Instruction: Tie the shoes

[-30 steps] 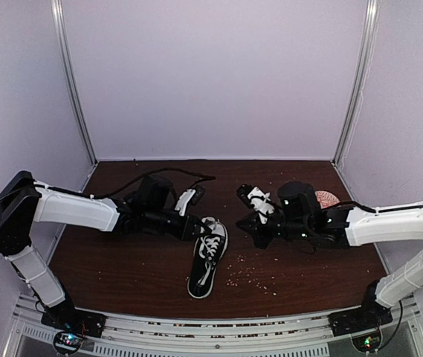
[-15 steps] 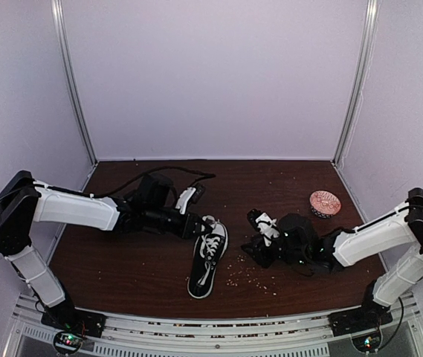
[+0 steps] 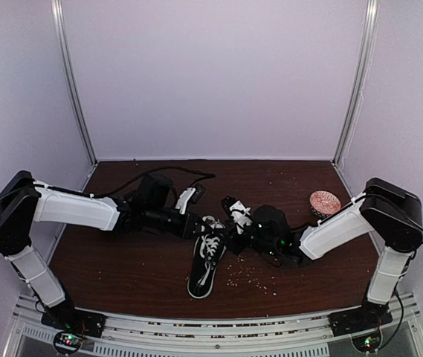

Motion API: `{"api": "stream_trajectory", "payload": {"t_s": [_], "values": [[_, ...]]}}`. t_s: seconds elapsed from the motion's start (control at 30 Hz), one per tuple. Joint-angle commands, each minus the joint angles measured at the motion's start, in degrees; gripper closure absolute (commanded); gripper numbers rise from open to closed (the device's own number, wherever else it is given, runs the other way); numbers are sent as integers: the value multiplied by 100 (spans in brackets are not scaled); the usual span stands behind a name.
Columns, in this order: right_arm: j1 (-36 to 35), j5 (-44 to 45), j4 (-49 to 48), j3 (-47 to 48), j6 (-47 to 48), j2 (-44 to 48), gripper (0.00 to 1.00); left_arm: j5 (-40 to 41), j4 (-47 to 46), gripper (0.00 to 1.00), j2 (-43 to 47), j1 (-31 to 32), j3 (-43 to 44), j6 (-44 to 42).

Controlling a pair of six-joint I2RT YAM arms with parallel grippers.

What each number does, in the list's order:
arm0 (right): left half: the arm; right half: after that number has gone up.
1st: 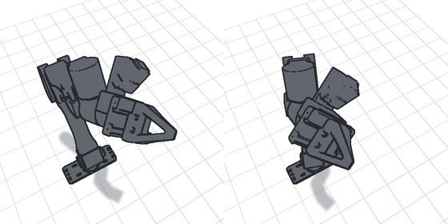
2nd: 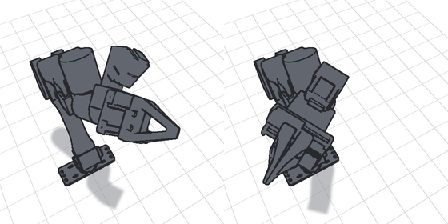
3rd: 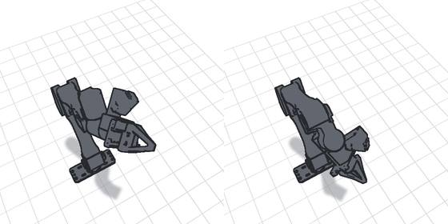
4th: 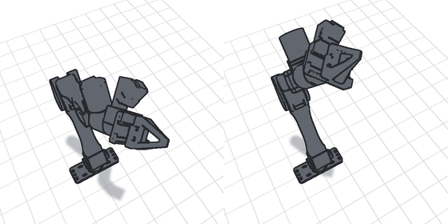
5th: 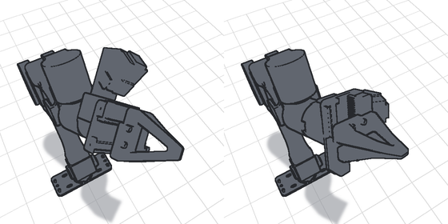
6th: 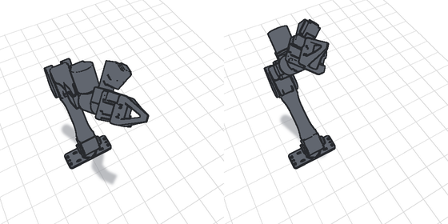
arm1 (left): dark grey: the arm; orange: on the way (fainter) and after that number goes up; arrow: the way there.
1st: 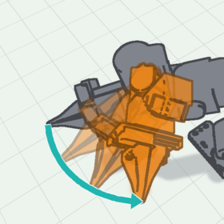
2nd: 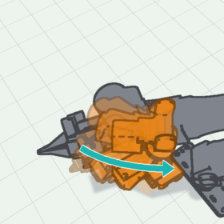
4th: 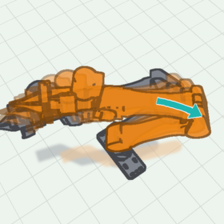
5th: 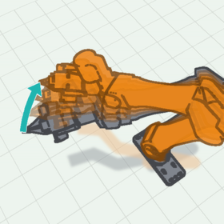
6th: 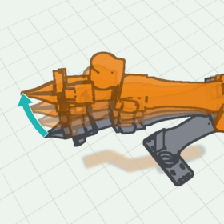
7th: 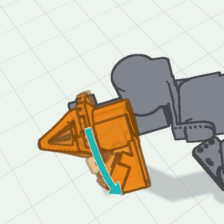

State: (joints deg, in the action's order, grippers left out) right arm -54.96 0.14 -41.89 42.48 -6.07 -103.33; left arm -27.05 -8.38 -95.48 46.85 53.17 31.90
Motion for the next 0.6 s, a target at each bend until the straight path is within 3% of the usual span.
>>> {"api": "stream_trajectory", "payload": {"t_s": [0.0,0.4,0.57], "values": [[-39,-15,-75,256,224,-261,53,-62,54,100,82,-27,163,-4],[-50,54,106,839,600,-688,55,-76,152,100,74,-27,237,-52],[-82,116,112,908,665,-734,72,-46,174,100,74,-21,238,-55]]}}
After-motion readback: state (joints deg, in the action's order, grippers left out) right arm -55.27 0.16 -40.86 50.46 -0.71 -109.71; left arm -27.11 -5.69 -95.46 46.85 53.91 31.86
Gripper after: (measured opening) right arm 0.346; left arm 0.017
